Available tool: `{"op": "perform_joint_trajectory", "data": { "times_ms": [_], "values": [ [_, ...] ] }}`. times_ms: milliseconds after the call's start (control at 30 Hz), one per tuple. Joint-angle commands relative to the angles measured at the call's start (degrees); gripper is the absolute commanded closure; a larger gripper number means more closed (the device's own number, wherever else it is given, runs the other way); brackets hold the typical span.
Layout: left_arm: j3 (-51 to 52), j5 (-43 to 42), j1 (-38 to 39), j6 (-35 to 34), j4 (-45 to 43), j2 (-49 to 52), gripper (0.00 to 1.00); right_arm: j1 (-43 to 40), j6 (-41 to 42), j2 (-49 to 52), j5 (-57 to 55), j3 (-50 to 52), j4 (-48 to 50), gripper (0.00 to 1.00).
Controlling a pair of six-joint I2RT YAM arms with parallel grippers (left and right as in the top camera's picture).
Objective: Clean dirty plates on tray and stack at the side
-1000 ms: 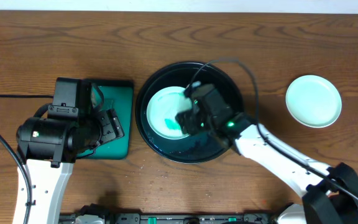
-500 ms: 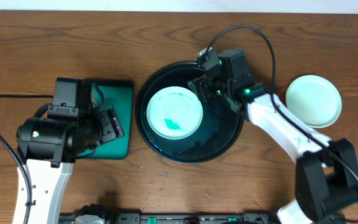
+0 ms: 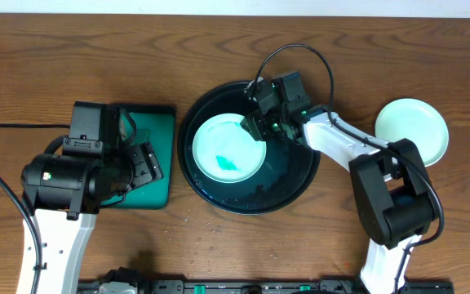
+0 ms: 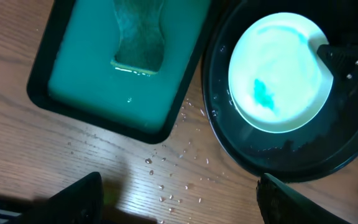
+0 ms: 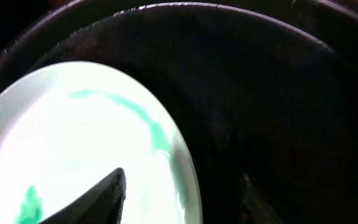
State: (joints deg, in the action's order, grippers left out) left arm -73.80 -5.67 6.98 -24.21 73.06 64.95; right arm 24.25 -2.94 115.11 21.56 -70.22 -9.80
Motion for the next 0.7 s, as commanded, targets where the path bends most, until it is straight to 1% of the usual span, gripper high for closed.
{"op": "perform_joint_trajectory", "data": {
  "times_ms": [0, 33, 100, 167, 267, 333, 433, 500, 533, 567, 600, 667],
  "values": [
    [0.5, 0.11, 0.24, -0.52, -0.09, 0.22, 0.21, 0.28, 0.74, 0.09, 1.86, -1.05, -0.09, 0.54],
    [0.5, 0.09, 0.22, -0.5, -0.07, 0.22, 0.21, 0.35, 0.76, 0.09, 1.86, -1.03, -0.31, 0.56],
    [0.5, 0.09, 0.24, -0.52, -0.04, 0.22, 0.21, 0.59, 0.85, 0.42, 1.84, -1.03, -0.81, 0.58],
    [0.5, 0.09, 0.22, -0.52, -0.04, 0.22, 0.21, 0.81, 2.58, 1.2, 0.81, -1.03, -0.92, 0.6],
    [0.5, 0.09, 0.24, -0.52, 0.02, 0.22, 0.21, 0.87, 3.78, 2.64, 0.31, -1.03, -0.83, 0.59],
    [0.5, 0.09, 0.24, -0.52, 0.31, 0.22, 0.21, 0.87, 4.11, 3.48, 0.28, -1.03, -0.55, 0.6],
    [0.5, 0.09, 0.22, -0.5, 0.46, 0.22, 0.21, 0.87, 4.83, 3.96, -0.13, -1.03, -0.22, 0.73],
    [0.5, 0.09, 0.24, -0.52, 0.46, 0.22, 0.21, 0.87, 5.03, 3.96, -0.37, -1.03, -0.2, 0.77],
    [0.5, 0.09, 0.22, -0.5, 0.46, 0.22, 0.21, 0.87, 5.55, 3.96, -0.79, -1.03, -0.2, 0.83],
    [0.5, 0.09, 0.24, -0.52, 0.48, 0.22, 0.21, 0.87, 6.25, 3.96, -1.27, -1.03, -0.26, 0.95],
    [0.5, 0.09, 0.22, -0.5, 0.48, 0.22, 0.21, 0.87, 8.11, 3.96, -2.54, -1.03, -0.55, 0.99],
    [0.5, 0.09, 0.24, -0.52, 0.5, 0.22, 0.21, 0.85, 9.88, 3.93, -3.34, -1.03, -1.2, 0.99]
  ]
}}
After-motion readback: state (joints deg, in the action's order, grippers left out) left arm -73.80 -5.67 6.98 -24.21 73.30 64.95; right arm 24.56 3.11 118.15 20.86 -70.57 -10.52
